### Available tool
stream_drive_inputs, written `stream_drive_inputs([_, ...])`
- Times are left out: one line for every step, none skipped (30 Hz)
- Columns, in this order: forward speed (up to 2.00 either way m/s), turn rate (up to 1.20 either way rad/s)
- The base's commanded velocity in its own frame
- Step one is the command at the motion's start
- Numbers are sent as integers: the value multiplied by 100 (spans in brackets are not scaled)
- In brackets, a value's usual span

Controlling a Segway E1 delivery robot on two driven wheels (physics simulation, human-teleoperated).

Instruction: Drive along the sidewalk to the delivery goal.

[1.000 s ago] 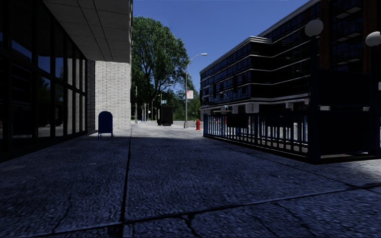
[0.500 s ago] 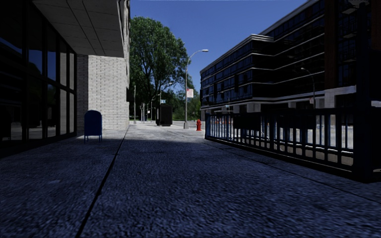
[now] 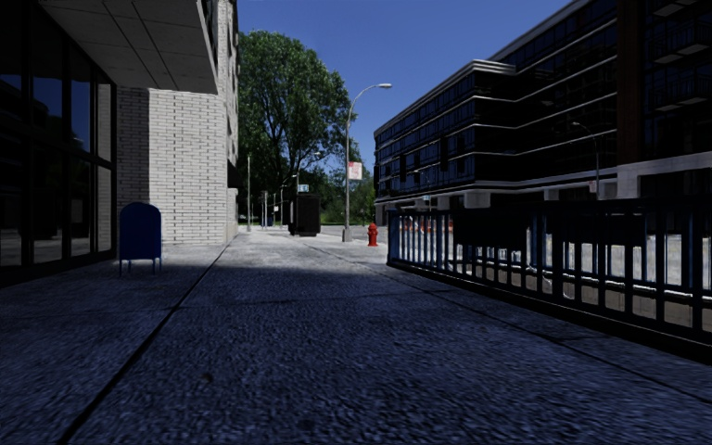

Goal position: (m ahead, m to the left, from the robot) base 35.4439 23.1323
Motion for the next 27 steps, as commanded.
stream_drive_inputs([200,64])
stream_drive_inputs([200,67])
stream_drive_inputs([200,68])
stream_drive_inputs([200,26])
stream_drive_inputs([200,26])
stream_drive_inputs([200,9])
stream_drive_inputs([200,0])
stream_drive_inputs([200,0])
stream_drive_inputs([200,0])
stream_drive_inputs([200,0])
stream_drive_inputs([200,0])
stream_drive_inputs([200,0])
stream_drive_inputs([200,0])
stream_drive_inputs([200,0])
stream_drive_inputs([200,0])
stream_drive_inputs([200,0])
stream_drive_inputs([200,0])
stream_drive_inputs([200,0])
stream_drive_inputs([200,1])
stream_drive_inputs([200,19])
stream_drive_inputs([200,29])
stream_drive_inputs([200,29])
stream_drive_inputs([200,37])
stream_drive_inputs([200,45])
stream_drive_inputs([200,47])
stream_drive_inputs([200,48])
stream_drive_inputs([200,40])
